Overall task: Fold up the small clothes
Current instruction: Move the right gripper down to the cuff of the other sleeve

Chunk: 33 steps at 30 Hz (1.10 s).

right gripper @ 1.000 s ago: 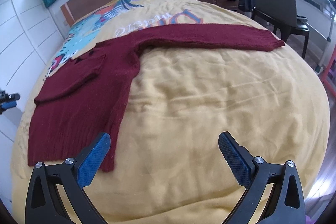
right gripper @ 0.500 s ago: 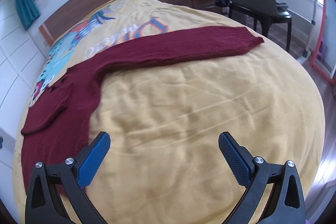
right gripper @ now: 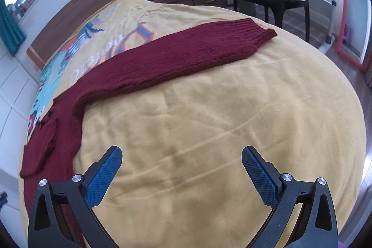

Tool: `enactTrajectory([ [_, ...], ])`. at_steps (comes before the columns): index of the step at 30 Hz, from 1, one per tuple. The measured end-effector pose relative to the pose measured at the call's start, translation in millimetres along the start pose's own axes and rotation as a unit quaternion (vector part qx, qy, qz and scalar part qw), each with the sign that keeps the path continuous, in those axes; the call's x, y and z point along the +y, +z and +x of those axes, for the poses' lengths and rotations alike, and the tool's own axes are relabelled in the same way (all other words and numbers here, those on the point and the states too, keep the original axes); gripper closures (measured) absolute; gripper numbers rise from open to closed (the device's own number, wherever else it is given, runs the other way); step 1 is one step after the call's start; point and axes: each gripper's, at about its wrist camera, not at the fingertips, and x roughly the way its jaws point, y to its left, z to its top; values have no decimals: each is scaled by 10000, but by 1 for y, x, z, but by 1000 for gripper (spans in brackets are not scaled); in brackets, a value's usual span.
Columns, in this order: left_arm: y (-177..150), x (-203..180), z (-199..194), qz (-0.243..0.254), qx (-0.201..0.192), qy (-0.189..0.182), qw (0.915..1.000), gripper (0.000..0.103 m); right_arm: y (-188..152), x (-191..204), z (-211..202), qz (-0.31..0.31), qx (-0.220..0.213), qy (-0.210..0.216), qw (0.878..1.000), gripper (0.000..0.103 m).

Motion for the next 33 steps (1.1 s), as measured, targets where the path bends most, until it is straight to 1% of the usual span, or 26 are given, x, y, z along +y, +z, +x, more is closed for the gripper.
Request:
enactTrajectory([
  [6,-3,5,8,-81,100,96,9999,64,12,-17,13,295,19,-35,9996,0],
  [12,-5,9,12,-146,124,189,9996,64,21,-30,25,417,87,-30,9991,0],
  [18,-8,17,15,-245,156,288,9992,64,29,-42,35,606,75,212,9979,0],
  [23,-11,26,17,-366,170,323,9987,64,50,-58,40,822,-50,404,9958,0],
  [28,-16,38,21,-492,239,393,9977,64,79,-74,50,1013,-117,411,9939,0],
  [33,-20,54,21,-650,271,505,9962,64,100,-89,66,1210,-52,479,9915,0],
])
